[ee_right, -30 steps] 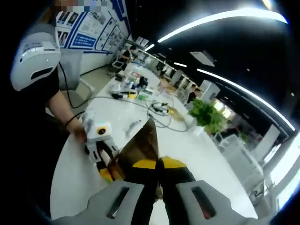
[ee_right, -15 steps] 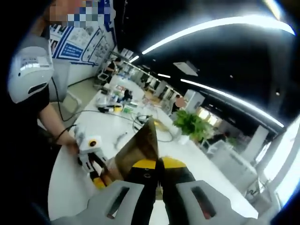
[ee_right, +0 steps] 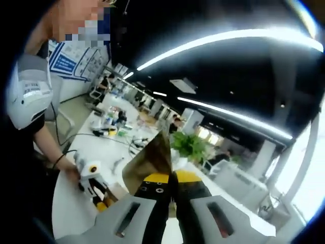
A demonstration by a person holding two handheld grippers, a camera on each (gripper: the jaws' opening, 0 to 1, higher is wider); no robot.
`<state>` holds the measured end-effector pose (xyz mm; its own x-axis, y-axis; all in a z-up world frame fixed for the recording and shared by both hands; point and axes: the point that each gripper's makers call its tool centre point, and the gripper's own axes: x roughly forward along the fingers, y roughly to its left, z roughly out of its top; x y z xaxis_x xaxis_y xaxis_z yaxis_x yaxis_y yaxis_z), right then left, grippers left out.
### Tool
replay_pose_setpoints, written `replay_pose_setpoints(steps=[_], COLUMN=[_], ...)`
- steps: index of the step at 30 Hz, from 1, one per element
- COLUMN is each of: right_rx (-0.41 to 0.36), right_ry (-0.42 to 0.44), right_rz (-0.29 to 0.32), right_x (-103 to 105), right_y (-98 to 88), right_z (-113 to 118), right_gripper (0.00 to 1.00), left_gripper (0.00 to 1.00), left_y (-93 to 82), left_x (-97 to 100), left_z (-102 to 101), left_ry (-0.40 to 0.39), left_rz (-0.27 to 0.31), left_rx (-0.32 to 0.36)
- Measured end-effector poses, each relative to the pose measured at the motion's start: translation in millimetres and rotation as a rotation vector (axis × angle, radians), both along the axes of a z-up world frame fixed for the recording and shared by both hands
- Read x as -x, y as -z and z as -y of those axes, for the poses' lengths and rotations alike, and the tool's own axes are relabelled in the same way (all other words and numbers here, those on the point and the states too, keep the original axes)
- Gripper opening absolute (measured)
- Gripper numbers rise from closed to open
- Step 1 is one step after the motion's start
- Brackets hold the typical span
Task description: Extract single mask from mask box in order stack masks on table
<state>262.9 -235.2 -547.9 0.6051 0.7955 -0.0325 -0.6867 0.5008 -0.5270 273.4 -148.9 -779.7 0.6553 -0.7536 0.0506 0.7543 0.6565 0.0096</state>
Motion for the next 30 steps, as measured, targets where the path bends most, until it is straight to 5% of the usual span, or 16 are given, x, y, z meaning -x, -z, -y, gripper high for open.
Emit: replay_pose_setpoints(steps=[16, 30], right_rx=[-0.076, -0.083], right_ry=[0.116, 0.285], right_rz=[0.104, 0.081], right_x=[20.5, 12.8], right_y=[-31.9, -21.4], right_z=[30.4, 77.4], right_gripper=[0.00, 0.00], left_gripper=[0.31, 0.31], left_y=[0.1, 1.0], left_x=[-0.2, -1.4], left_z=[-0.3, -0.9], left_ry=[0.000, 0.000], left_rz=[0.002, 0.002], left_rx=[-0.002, -0.002])
